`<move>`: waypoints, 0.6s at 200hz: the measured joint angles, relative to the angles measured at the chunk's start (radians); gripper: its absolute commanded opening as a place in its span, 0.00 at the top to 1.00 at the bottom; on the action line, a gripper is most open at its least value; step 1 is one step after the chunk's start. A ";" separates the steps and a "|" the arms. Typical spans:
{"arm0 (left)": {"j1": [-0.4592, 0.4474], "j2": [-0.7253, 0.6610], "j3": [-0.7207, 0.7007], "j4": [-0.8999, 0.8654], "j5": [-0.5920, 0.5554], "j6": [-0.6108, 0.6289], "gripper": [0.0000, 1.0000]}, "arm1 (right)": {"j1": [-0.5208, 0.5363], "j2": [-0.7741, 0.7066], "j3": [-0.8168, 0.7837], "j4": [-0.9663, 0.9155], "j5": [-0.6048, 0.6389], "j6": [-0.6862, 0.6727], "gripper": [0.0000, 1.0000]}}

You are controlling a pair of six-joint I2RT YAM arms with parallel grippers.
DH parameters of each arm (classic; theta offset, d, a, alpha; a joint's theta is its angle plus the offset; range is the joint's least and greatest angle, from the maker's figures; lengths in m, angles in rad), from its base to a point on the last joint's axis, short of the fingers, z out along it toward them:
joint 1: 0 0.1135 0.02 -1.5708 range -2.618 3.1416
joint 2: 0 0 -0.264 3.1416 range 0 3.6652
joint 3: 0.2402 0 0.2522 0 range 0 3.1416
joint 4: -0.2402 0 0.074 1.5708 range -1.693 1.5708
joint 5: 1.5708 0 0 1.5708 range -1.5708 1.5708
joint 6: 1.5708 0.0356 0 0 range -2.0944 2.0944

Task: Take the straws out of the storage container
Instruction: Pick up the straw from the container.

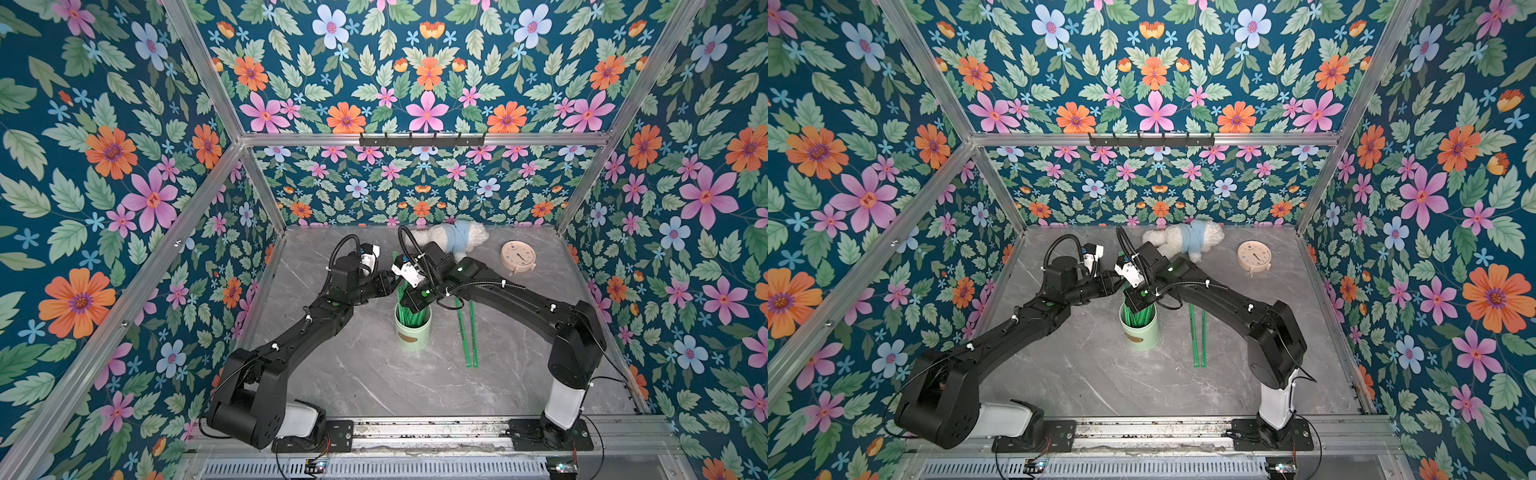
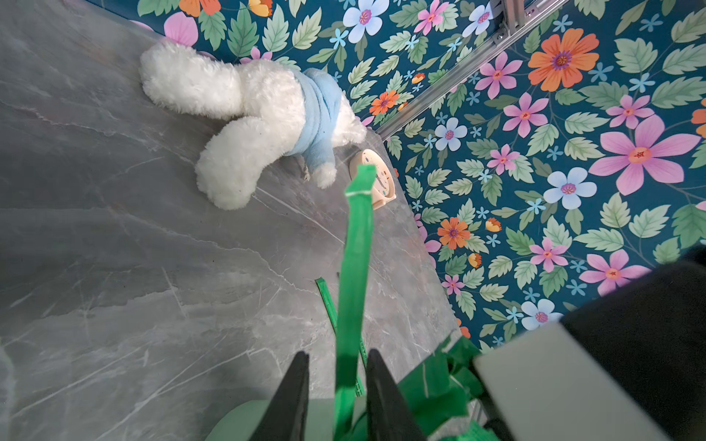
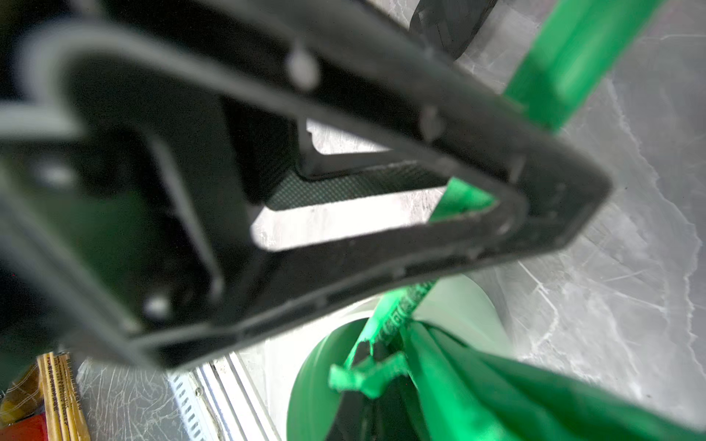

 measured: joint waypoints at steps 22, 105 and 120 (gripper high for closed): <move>-0.003 0.001 0.002 0.003 0.002 0.000 0.81 | 0.000 0.000 0.001 -0.004 0.000 0.000 0.96; -0.006 -0.100 -0.012 -0.047 -0.058 0.024 0.87 | 0.001 -0.002 -0.012 0.013 -0.004 0.000 0.96; -0.008 -0.114 -0.021 -0.064 -0.074 0.026 0.87 | 0.003 -0.006 -0.014 0.010 -0.004 0.001 0.96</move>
